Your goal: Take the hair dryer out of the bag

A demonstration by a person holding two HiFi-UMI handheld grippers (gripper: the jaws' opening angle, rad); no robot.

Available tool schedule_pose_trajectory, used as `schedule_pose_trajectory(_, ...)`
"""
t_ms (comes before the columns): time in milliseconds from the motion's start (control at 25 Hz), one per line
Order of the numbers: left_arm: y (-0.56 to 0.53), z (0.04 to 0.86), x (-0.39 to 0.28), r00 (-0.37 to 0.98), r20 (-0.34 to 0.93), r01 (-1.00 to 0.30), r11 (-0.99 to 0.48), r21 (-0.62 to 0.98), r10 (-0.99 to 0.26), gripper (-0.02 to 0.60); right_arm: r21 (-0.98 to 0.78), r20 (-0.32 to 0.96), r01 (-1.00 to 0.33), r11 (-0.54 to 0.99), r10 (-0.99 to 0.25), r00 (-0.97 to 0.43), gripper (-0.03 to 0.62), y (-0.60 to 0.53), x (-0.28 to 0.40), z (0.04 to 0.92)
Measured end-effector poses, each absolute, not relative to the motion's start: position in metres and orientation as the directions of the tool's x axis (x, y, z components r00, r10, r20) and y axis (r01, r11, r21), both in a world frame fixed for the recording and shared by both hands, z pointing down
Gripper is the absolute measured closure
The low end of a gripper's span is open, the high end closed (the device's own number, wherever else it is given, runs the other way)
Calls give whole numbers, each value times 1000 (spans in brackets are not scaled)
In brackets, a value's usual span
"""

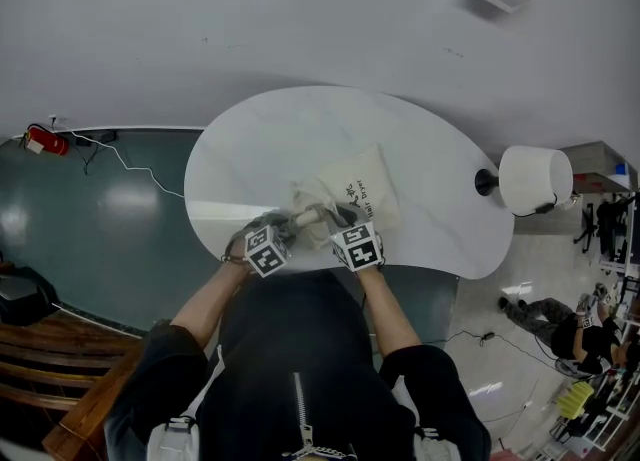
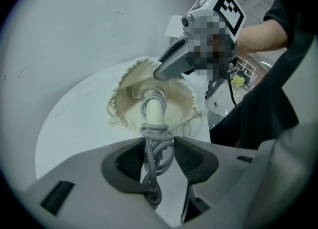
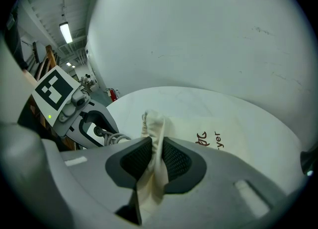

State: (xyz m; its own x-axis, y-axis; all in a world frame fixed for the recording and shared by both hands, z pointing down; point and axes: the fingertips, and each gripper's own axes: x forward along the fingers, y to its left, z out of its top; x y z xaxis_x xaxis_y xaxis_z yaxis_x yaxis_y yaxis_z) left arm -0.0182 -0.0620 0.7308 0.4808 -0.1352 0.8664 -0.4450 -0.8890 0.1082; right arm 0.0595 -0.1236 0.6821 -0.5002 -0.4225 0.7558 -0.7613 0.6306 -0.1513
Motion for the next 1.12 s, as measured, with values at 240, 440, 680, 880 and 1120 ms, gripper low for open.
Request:
schedule_pose_trajectory(240, -59, 736, -30, 469, 872, -455, -884, 106, -137, 394, -152, 757, -759, 633, -418, -502, 531, -124, 59, 683)
schedule_pose_trajectory(440, -56, 739, -38, 462, 877, -452, -885, 106, -131, 394, -155, 758, -757, 634, -415, -503, 531, -123, 59, 684)
schedule_pose_trajectory(680, -51, 746, -47, 448, 886, -453, -884, 114, -116, 394, -157, 758, -758, 633, -414, -503, 531, -123, 59, 686)
schedule_pose_trajectory(880, -48, 753, -56, 432, 896, -457, -881, 119, -103, 394, -158, 761, -757, 634, -410, -502, 531, -124, 59, 687)
schedule_pose_trajectory(1120, -44, 761, -59, 407, 909, -448, -886, 114, -88, 393, -158, 762, -756, 636, -408, -503, 531, -124, 57, 687)
